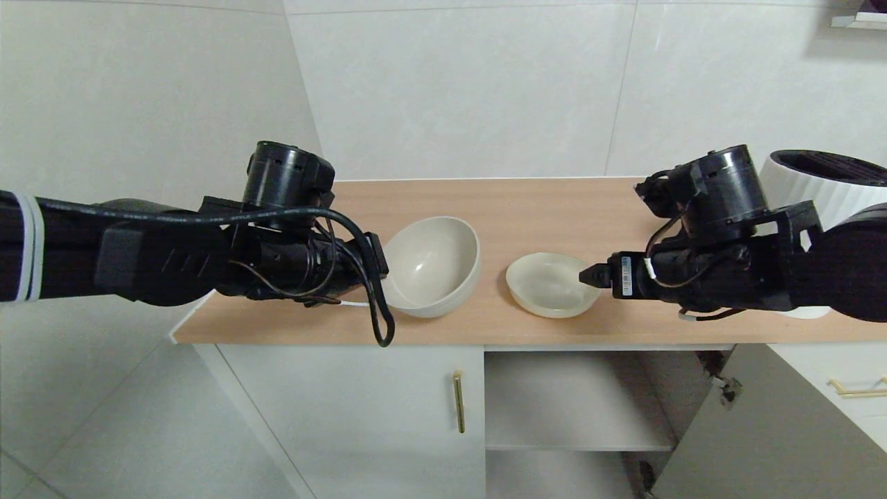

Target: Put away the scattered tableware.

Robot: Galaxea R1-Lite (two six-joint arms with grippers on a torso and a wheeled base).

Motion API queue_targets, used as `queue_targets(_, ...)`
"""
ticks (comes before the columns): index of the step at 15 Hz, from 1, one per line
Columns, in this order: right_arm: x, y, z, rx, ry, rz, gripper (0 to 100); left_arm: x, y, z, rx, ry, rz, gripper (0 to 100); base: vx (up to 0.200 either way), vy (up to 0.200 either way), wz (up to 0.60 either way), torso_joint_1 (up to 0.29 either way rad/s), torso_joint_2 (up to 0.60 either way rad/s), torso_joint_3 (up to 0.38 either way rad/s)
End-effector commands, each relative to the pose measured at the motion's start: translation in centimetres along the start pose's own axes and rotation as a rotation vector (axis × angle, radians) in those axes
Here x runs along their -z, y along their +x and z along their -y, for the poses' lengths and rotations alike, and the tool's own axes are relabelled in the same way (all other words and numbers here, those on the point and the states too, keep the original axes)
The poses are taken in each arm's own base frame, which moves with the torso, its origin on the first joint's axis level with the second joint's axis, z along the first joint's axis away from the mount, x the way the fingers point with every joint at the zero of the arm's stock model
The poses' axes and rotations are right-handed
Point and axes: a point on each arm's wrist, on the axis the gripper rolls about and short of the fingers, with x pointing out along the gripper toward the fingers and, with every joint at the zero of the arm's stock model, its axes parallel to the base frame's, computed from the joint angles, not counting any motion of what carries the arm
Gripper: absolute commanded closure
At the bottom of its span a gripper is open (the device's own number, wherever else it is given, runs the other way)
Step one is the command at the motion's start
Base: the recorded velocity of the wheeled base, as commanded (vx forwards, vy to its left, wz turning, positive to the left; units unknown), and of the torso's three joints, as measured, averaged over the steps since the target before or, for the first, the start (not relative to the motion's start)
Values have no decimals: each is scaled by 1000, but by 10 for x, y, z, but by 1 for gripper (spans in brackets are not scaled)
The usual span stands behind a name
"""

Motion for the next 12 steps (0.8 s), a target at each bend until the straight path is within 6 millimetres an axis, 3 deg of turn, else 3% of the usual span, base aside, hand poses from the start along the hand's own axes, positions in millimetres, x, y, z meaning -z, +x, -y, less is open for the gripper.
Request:
queue_targets(1,8,23,-10,22,8,-23,0,1,-3,2,7,5,0,100,0,0,0,0,0,0)
queue_targets(4,8,45,-19,90,64,29,0,4,-4,5,15,11,-5,100,0,0,0,0,0,0)
queue_targets(12,13,67,-20,133,82,13,0,5,-4,5,12,12,-9,100,0,0,0,0,0,0)
